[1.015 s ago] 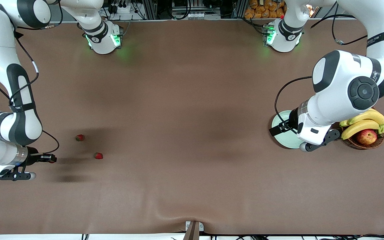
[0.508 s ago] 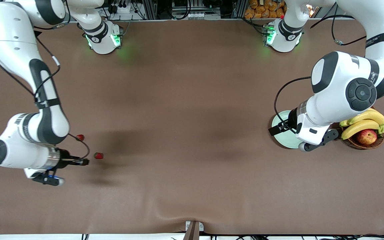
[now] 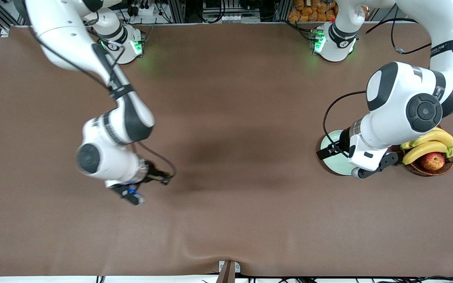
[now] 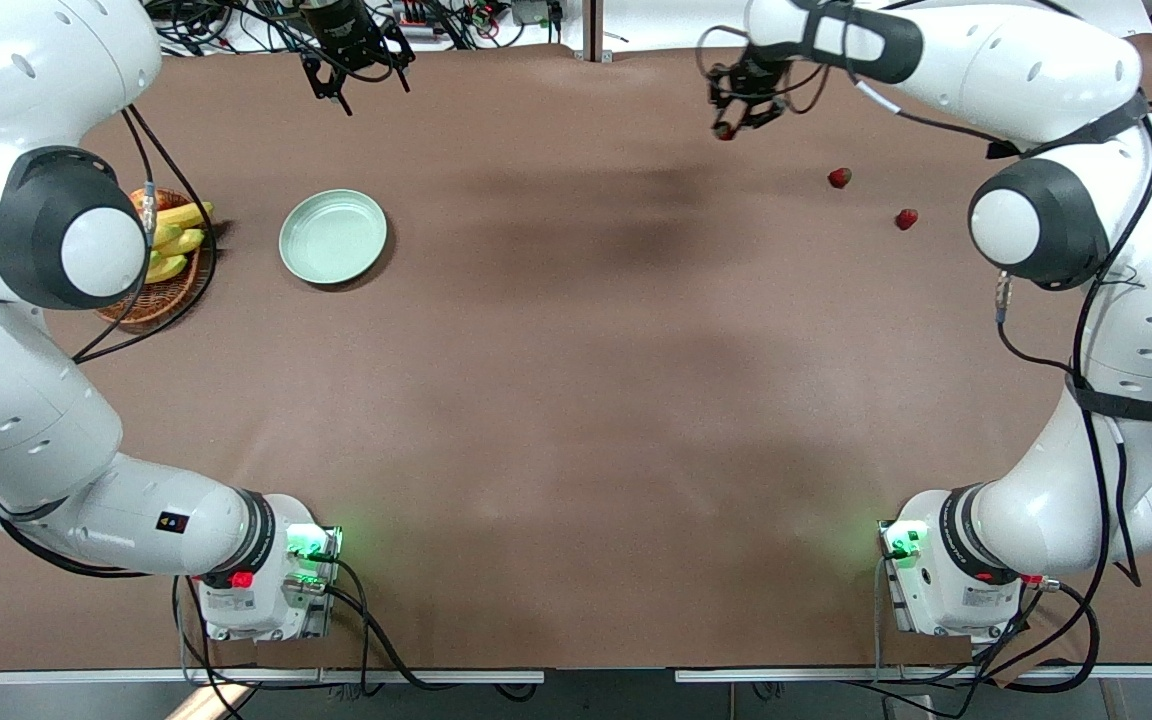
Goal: Collect all strawberries into plate
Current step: 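Carry the strawberry with the right gripper to mid-table and release it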
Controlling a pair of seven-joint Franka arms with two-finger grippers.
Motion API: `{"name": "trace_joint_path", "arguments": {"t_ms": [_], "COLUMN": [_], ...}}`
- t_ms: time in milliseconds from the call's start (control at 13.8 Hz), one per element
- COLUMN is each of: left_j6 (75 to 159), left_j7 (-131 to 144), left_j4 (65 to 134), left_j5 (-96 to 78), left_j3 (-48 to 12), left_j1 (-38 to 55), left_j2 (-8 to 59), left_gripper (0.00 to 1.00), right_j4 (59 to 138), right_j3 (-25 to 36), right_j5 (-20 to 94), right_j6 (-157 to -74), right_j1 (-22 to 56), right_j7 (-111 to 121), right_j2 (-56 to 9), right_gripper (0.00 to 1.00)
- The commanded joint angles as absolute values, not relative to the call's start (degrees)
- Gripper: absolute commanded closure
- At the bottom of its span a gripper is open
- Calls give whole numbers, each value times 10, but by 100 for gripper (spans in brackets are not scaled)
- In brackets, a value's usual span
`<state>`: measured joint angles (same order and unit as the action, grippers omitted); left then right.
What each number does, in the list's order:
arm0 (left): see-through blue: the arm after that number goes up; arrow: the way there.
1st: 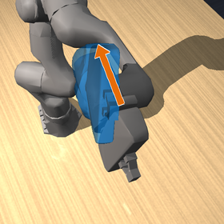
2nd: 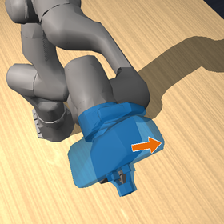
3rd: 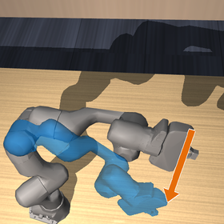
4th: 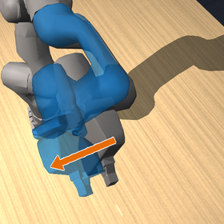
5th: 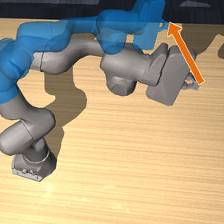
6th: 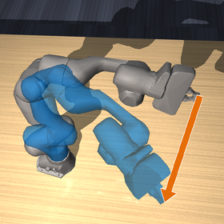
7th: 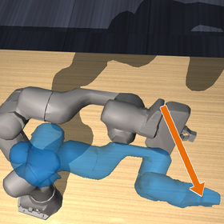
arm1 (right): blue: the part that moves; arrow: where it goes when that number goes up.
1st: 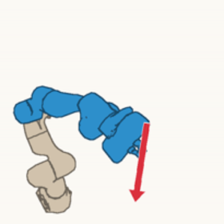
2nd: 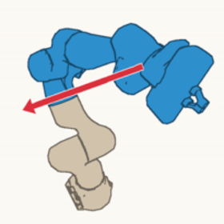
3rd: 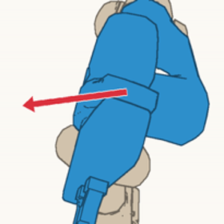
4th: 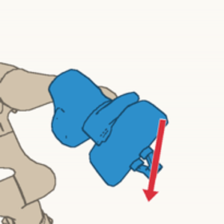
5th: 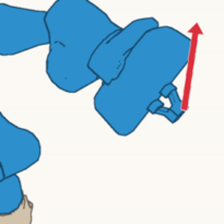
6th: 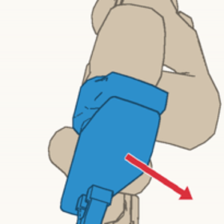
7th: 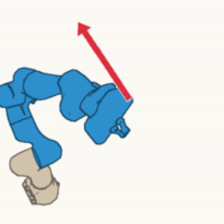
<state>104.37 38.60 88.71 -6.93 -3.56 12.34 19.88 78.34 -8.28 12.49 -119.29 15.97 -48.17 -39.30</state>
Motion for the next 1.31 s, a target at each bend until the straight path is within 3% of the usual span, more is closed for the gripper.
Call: {"name": "trace_joint_path", "arguments": {"t_ms": [0, 580, 1015, 1233], "left_j6": [1053, 1056, 1057, 1057], "left_j7": [394, 393, 392, 392], "left_j4": [892, 896, 896, 901], "left_j5": [-70, -69, -69, -69], "left_j3": [-35, -35, -35, -35], "left_j1": [122, 126, 125, 125], "left_j2": [197, 197, 197, 197], "left_gripper": [0, 0, 0, 0], "right_j4": [784, 784, 762, 758], "right_j3": [-92, -90, -86, -83], "right_j5": [140, 166, 163, 162], "right_j6": [-1239, -1467, -1496, -1517], "right_j1": [200, 367, 438, 467], "right_j7": [-577, -788, -809, -833], "right_j2": [-392, -455, -518, -533], "right_gripper": [100, 100, 100, 94]}}
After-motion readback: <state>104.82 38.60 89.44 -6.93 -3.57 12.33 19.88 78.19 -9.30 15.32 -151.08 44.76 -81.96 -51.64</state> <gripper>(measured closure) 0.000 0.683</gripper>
